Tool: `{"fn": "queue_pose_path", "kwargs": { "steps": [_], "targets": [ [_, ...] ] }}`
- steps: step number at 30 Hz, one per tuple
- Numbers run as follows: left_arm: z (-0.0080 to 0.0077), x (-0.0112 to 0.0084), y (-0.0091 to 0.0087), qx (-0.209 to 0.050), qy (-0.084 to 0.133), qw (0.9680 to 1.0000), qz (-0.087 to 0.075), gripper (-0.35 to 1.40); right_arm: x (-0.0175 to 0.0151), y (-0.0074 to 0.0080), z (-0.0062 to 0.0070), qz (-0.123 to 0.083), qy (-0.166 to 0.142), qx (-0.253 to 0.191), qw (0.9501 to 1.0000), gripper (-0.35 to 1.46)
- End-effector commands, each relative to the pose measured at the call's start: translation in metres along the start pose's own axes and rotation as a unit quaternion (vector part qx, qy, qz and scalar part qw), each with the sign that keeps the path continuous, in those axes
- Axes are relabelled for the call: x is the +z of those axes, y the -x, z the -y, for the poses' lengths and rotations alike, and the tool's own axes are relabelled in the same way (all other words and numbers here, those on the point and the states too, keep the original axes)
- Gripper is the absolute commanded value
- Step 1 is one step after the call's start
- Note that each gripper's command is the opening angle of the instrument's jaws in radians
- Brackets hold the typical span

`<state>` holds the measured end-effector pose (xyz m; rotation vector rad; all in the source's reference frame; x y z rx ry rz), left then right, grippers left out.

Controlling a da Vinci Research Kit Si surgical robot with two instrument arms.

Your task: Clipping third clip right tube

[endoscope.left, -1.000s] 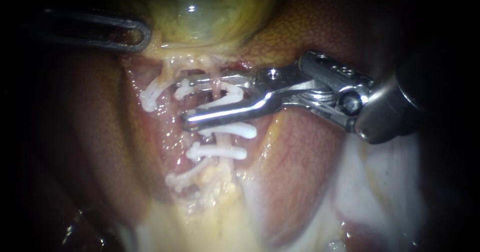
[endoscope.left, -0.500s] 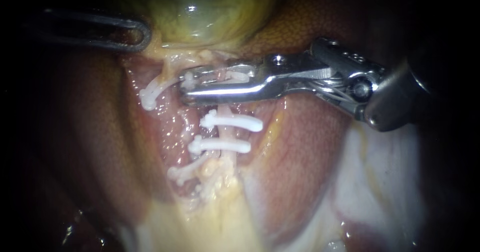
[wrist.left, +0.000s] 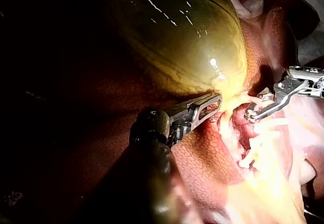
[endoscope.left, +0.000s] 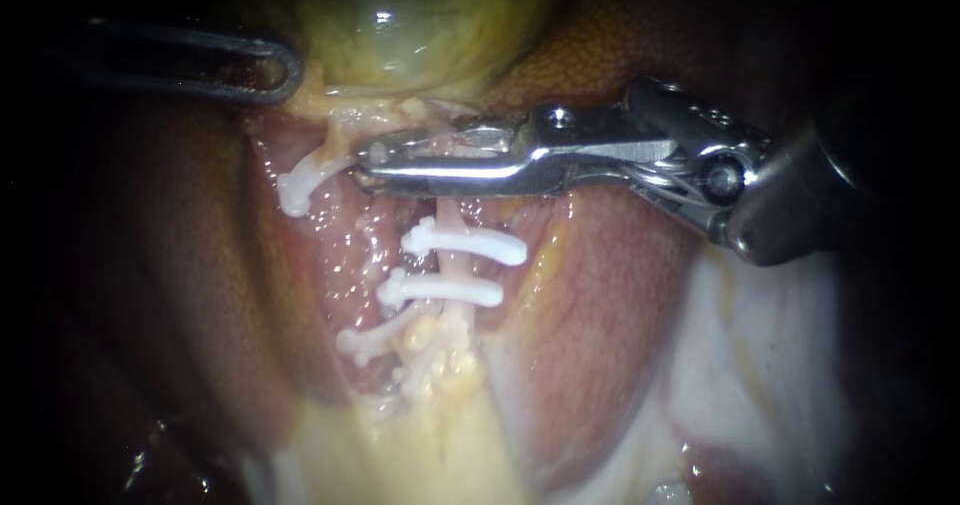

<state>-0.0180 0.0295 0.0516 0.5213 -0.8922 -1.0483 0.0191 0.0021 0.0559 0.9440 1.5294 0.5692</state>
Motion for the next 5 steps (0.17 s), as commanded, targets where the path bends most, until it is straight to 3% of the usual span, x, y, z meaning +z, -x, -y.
{"fn": "queue_pose_path", "kwargs": {
  "steps": [1, 5],
  "targets": [
    [0.0000, 0.0000, 0.0000, 0.000, 0.000, 1.0000, 0.000, -0.35, -0.0001, 0.0001, -0.0002, 0.000, 0.000, 0.001, 1.0000, -0.35],
    [0.0000, 0.0000, 0.0000, 0.000, 0.000, 1.0000, 0.000, -0.35, -0.0001, 0.0004, -0.0003, 0.001, 0.000, 0.003, 1.0000, -0.35]
  ]
}}
